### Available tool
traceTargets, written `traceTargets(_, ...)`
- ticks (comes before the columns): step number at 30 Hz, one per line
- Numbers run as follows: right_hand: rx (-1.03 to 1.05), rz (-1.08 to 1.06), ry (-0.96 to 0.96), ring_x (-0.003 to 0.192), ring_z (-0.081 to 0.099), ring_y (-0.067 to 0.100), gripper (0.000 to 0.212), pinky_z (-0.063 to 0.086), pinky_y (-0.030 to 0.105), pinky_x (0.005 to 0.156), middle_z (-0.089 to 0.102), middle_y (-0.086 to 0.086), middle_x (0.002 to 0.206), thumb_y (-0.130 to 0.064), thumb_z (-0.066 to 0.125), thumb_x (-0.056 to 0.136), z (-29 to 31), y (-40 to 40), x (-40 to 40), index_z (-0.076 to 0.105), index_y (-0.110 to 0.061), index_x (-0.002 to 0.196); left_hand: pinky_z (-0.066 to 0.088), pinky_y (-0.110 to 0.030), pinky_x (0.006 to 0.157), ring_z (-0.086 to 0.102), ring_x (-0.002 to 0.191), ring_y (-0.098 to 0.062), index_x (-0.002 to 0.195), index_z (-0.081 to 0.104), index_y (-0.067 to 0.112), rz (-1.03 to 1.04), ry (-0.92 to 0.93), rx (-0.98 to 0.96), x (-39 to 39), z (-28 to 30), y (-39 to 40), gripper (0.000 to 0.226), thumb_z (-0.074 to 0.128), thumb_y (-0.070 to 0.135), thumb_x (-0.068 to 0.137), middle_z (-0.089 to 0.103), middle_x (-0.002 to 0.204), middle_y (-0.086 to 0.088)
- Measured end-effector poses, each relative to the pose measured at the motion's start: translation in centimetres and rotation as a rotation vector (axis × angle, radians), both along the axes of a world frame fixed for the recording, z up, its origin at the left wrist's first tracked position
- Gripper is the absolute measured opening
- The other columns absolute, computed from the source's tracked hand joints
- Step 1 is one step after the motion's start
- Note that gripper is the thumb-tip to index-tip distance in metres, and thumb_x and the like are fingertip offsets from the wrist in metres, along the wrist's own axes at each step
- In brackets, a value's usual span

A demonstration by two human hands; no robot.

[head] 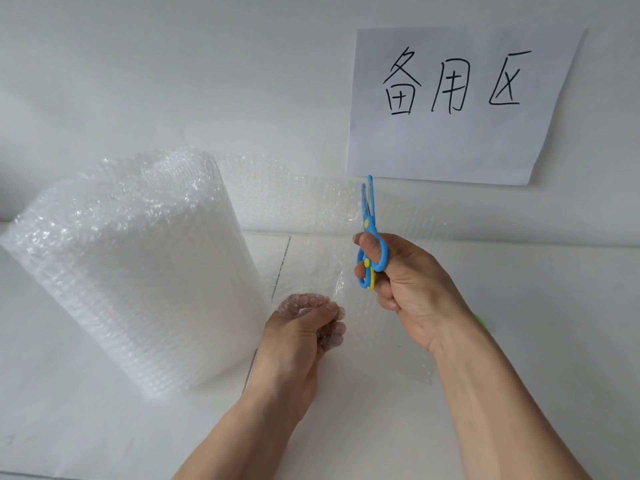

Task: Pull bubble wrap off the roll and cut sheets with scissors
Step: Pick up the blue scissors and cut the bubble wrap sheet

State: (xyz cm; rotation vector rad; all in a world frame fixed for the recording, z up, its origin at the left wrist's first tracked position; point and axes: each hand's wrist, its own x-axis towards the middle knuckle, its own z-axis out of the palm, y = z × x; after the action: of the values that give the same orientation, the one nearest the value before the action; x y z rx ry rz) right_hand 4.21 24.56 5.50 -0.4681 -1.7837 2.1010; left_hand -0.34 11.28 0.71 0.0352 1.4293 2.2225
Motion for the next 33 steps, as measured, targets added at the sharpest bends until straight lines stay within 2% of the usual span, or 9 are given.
traceTargets(2,0.004,-0.007,-0.002,0.038,0.041,0.004,0.05,0.025,0.02,0.043,0.06,0.006,0.072,-0.053,0.073,0.056,0.02,0.08,0.01,0.073,-0.022,0.095,0.046,-0.027,0.052,0.056,0.054,-0.021,0.082,0.055,0.007,-0.001,-0.003,0.002,0.0,0.01,0.01,0.018,0.059,-0.01,0.087,0.065,0.068,-0.014)
traceTargets(8,0.001,-0.016,0.024,0.049,0.032,0.01,0.059,0.024,0.023,0.045,0.065,0.005,0.071,-0.061,0.074,0.049,0.01,0.03,-0.21,0.073,-0.022,0.093,0.046,-0.026,0.051,0.056,0.053,-0.021,0.082,0.055,0.007,-0.001,-0.002,0.004,-0.01,0.02,0.03,0.018,0.059,-0.01,0.086,0.064,0.069,-0.014)
traceTargets(12,0.016,-0.022,0.012,0.038,0.041,0.004,0.056,0.025,0.019,0.042,0.06,0.005,0.071,-0.054,0.072,0.059,0.46,0.43,-0.03,0.072,-0.018,0.101,0.045,-0.027,0.053,0.055,0.054,-0.021,0.081,0.055,0.007,-0.003,0.001,0.003,0.04,0.06,-0.04,0.019,0.059,-0.011,0.086,0.064,0.068,-0.014)
traceTargets(16,0.023,-0.009,0.02,0.048,0.033,0.009,0.057,0.025,0.022,0.045,0.065,0.003,0.07,-0.059,0.073,0.055,0.48,0.37,-0.13,0.072,-0.02,0.097,0.045,-0.028,0.054,0.056,0.055,-0.021,0.08,0.056,0.007,0.001,0.001,-0.005,0.01,0.08,0.0,0.02,0.059,-0.011,0.085,0.065,0.069,-0.014)
traceTargets(21,0.017,-0.027,0.016,0.04,0.042,0.003,0.053,0.026,0.019,0.043,0.061,0.004,0.071,-0.054,0.072,0.059,0.66,0.61,-0.09,0.072,-0.02,0.099,0.044,-0.028,0.054,0.055,0.055,-0.022,0.078,0.056,0.008,0.003,-0.003,-0.004,0.03,0.1,-0.01,0.021,0.058,-0.012,0.085,0.064,0.068,-0.014)
traceTargets(24,0.016,-0.025,0.028,0.048,0.034,0.009,0.052,0.025,0.021,0.045,0.064,0.004,0.071,-0.056,0.073,0.056,0.56,0.56,-0.15,0.073,-0.023,0.096,0.044,-0.029,0.055,0.055,0.054,-0.021,0.078,0.056,0.008,0.004,-0.004,-0.003,0.03,0.09,0.01,0.021,0.058,-0.012,0.086,0.065,0.068,-0.014)
traceTargets(28,0.016,-0.042,0.027,0.041,0.04,0.004,0.052,0.026,0.02,0.044,0.061,0.004,0.071,-0.054,0.073,0.059,0.69,0.65,-0.1,0.072,-0.021,0.099,0.044,-0.029,0.055,0.055,0.054,-0.021,0.079,0.056,0.007,0.003,-0.005,-0.005,0.03,0.05,0.0,0.021,0.058,-0.012,0.086,0.064,0.068,-0.015)
traceTargets(33,0.022,-0.028,0.043,0.048,0.035,0.008,0.054,0.029,0.021,0.043,0.066,0.003,0.071,-0.057,0.073,0.058,0.63,0.63,-0.19,0.073,-0.022,0.1,0.044,-0.029,0.055,0.056,0.053,-0.02,0.079,0.055,0.008,0.004,-0.006,-0.006,-0.03,0.06,0.06,0.02,0.059,-0.012,0.086,0.065,0.068,-0.015)
